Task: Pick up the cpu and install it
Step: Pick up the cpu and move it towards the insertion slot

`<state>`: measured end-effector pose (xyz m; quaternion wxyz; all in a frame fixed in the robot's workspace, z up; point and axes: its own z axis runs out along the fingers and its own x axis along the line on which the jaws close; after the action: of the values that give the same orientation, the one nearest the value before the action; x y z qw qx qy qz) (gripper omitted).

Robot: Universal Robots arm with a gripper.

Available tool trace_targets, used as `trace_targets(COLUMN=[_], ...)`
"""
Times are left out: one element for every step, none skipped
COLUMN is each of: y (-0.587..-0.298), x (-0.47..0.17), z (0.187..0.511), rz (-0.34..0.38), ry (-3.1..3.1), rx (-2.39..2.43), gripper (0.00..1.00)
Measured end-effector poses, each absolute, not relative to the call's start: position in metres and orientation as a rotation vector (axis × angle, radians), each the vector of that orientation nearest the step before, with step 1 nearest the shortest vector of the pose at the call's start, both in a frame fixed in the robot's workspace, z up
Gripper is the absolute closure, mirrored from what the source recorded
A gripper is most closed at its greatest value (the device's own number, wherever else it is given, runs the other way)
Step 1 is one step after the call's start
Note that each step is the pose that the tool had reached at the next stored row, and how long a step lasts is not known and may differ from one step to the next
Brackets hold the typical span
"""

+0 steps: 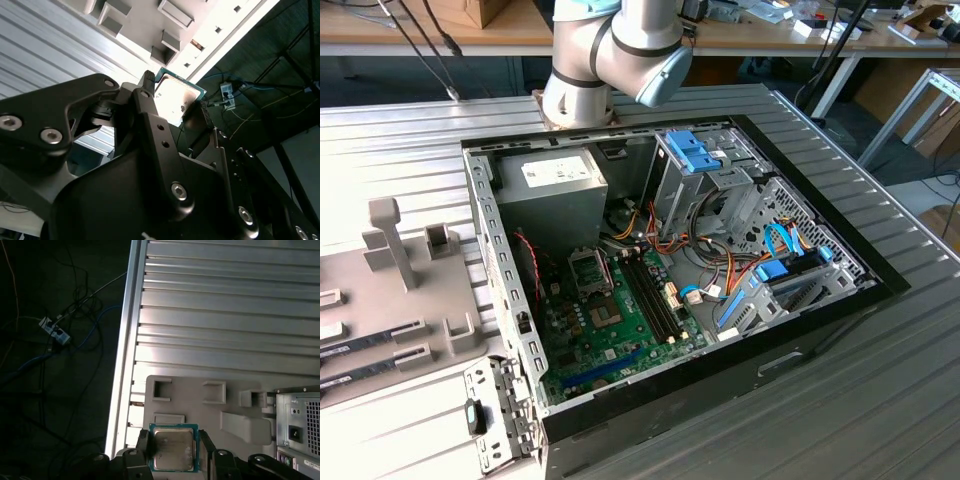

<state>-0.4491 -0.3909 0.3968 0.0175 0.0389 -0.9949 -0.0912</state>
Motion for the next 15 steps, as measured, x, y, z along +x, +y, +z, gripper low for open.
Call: trace_targets(y=[-0.391, -0.391, -0.391, -0.391, -0.391, -0.391, -0.391, -0.391, -0.391, -0.391, -0.391, -0.391, -0.391, -0.391, -0.391], x=[-0.449, -0.449, -0.449, -0.449, -0.449, -0.449, -0.449, -0.449, -0.449, -0.449, -0.449, -0.449, -0.449, -0.449, -0.449], z=[0.398, 0.399, 0.401, 0.402, 0.403, 0.405, 0.406, 0.407, 0.409, 0.41, 0.411, 0.413, 0.414, 0.415, 0.417], rz=[-0.284, -0.285, -0.287, -0.288, -0.289, -0.29, -0.291, -0.292, -0.293, -0.294, -0.295, -0.296, -0.297, -0.298, -0.3], ry=[-3.091, -3.091, -3.091, -3.091, -3.091, -3.091, -3.091, -3.091, -3.091, -3.091, -3.09, -3.09, -3.09, -3.09, -3.09], rx=[0.121, 0.121, 0.121, 0.121, 0.121, 0.121, 0.121, 0.121, 0.121, 0.121, 0.121, 0.121, 0.121, 0.121, 0.121], gripper=[0.53, 0.53, 0.53, 0.53, 0.53, 0.53, 0.53, 0.53, 0.53, 0.53, 0.53, 0.53, 0.53, 0.53, 0.53])
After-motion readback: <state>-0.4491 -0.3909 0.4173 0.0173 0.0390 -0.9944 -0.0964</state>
